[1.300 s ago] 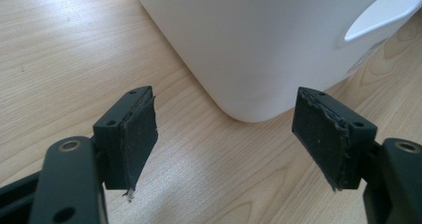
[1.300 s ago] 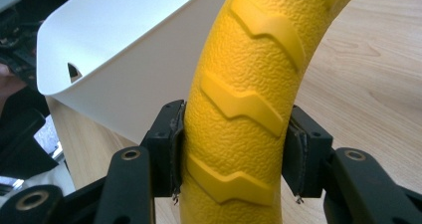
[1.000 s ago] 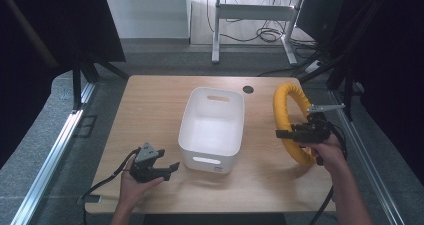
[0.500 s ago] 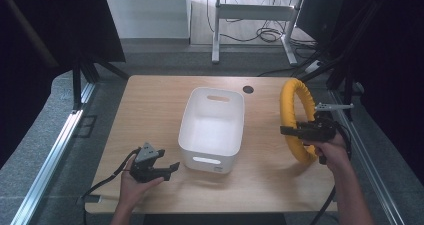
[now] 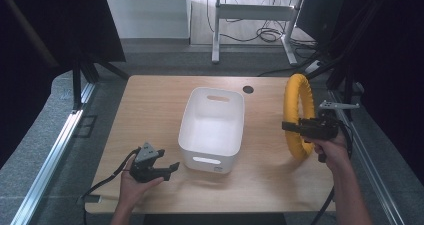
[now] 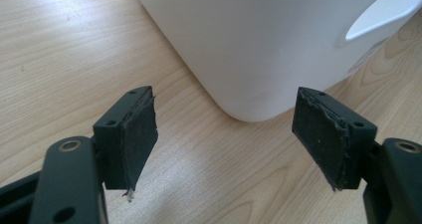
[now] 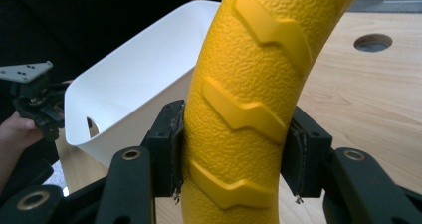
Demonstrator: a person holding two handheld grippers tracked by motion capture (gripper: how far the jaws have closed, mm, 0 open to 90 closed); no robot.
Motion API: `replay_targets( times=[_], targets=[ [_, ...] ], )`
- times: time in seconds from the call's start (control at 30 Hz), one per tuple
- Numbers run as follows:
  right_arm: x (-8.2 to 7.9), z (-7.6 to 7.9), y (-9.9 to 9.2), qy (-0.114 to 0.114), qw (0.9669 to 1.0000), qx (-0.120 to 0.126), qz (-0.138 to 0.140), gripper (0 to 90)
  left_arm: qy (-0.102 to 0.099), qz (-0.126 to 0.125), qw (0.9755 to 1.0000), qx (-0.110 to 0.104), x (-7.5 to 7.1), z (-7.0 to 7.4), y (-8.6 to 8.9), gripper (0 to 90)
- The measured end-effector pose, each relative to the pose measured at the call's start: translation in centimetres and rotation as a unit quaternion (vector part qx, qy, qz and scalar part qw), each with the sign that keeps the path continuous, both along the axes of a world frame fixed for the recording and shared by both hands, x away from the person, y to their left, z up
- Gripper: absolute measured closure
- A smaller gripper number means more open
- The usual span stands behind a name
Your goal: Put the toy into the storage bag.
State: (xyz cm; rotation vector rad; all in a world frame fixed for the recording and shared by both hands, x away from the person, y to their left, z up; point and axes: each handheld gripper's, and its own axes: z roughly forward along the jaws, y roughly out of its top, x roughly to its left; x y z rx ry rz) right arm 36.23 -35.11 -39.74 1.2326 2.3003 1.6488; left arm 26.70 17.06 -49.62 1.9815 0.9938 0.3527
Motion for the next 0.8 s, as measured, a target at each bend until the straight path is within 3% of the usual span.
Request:
replay_targets(
  times=[0.33,0.8],
  targets=[
    [-0.1,0.6,0.3,-0.018,0.9993,0.031,0.004,49.4,0.000,0.000,1.0000,0.001,0.0,0.0,0.0,25.7],
    [0.0,0.8,1.3,-0.031,0.9984,0.048,0.006,49.3,0.000,0.000,1.0000,0.001,0.0,0.0,0.0,25.7]
  ],
)
